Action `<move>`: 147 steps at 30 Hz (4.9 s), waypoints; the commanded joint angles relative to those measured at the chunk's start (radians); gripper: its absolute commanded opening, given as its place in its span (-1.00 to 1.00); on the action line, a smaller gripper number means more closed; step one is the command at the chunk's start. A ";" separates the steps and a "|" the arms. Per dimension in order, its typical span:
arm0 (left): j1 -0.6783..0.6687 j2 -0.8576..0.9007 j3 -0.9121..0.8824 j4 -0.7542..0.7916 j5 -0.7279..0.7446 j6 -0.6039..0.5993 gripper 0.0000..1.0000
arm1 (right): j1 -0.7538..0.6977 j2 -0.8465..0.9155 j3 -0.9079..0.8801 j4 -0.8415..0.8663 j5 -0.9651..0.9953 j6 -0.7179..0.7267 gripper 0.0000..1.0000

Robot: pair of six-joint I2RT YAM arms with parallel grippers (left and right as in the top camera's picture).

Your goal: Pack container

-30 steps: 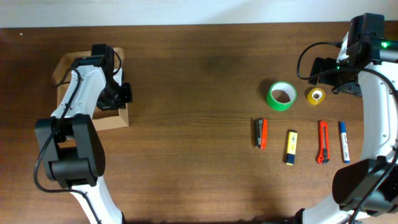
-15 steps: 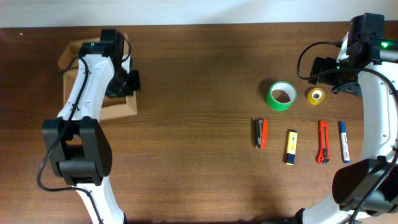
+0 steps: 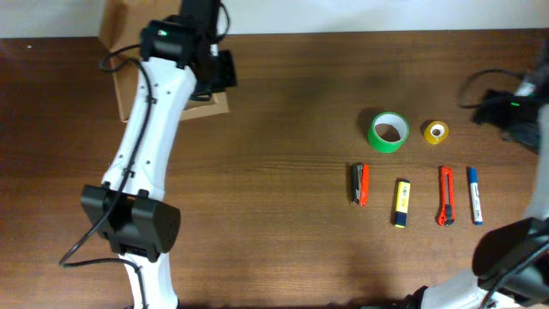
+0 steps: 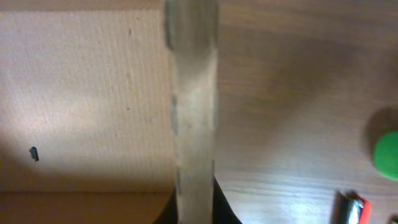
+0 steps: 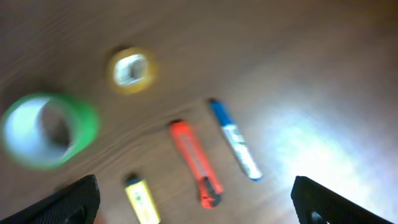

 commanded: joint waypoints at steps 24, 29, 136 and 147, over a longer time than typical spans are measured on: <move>-0.354 0.219 0.018 0.039 -0.025 -0.049 -0.96 | -0.402 0.003 0.024 0.034 -0.238 0.109 0.98; -0.380 0.257 0.018 0.050 -0.022 -0.103 -0.96 | -0.388 0.003 0.024 0.035 -0.238 0.109 0.98; 0.555 0.363 0.785 -0.357 -0.238 0.010 1.00 | 0.340 0.346 0.024 0.108 -0.051 -0.128 0.54; 0.555 0.363 0.785 -0.360 -0.212 0.010 1.00 | 0.341 0.366 0.024 0.161 -0.069 -0.101 0.15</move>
